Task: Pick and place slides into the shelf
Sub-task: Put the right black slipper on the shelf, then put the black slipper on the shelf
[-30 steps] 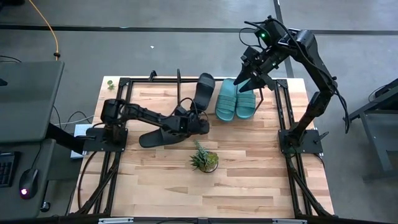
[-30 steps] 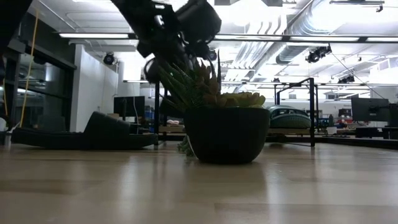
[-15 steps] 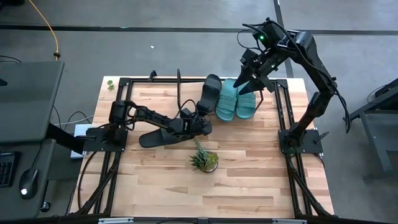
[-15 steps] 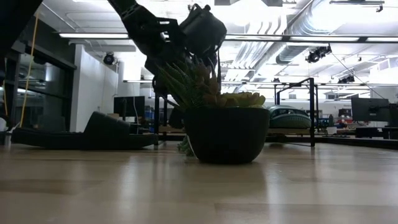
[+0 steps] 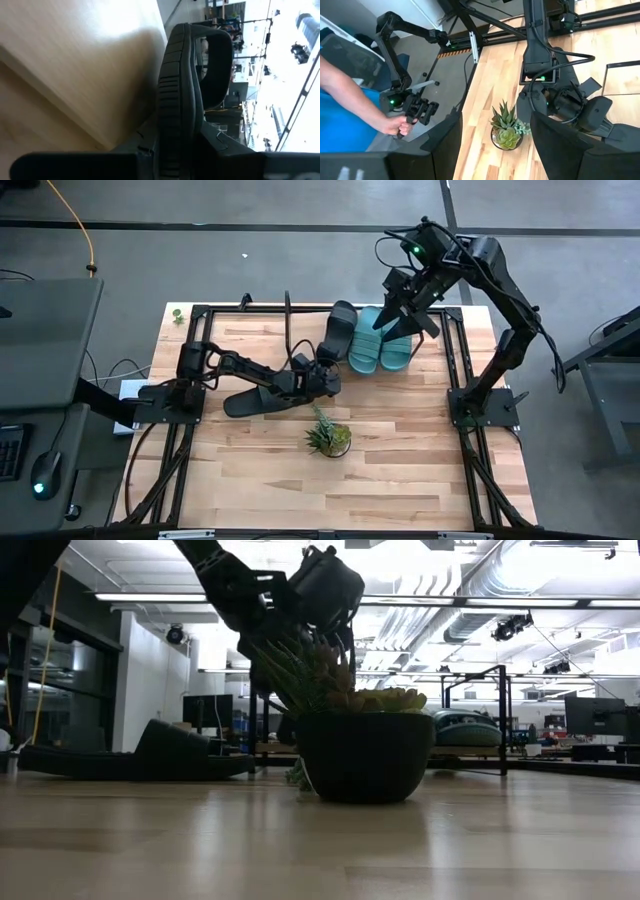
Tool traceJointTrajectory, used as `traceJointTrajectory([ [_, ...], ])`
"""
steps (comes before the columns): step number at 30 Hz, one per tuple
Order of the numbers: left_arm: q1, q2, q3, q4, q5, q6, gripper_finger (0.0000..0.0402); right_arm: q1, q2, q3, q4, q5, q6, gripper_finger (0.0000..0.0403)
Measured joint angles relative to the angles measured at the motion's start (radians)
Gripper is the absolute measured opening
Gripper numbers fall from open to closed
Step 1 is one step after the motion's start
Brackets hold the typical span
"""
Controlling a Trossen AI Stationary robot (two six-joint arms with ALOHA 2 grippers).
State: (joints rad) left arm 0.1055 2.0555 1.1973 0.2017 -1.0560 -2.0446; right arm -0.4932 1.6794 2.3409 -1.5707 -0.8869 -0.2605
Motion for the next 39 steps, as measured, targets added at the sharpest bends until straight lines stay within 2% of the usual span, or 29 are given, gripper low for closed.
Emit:
traceJointTrajectory([
  [3,0.000,0.003,0.000,0.023,0.030,0.024,0.0063,0.000,0.000,0.000,0.003,0.006,0.016,0.0225],
  [6,-0.001,0.003,0.000,0.032,0.103,0.046,0.0085,0.000,0.000,0.000,0.007,0.007,0.017,0.0225],
  [16,-0.001,0.003,0.001,0.035,0.168,0.076,0.0235,0.000,0.000,0.000,0.008,0.007,0.019,0.0225],
  [23,-0.009,0.003,0.001,0.044,0.310,0.085,0.0302,0.000,0.000,0.000,0.010,0.012,0.007,0.0225],
  [30,-0.030,0.003,0.001,0.162,0.396,0.144,0.0323,0.000,0.000,0.000,0.012,0.014,-0.009,0.0225],
  [39,-0.065,0.003,0.001,0.271,0.509,0.217,0.0309,0.000,0.000,0.000,0.012,0.014,-0.009,0.0224],
])
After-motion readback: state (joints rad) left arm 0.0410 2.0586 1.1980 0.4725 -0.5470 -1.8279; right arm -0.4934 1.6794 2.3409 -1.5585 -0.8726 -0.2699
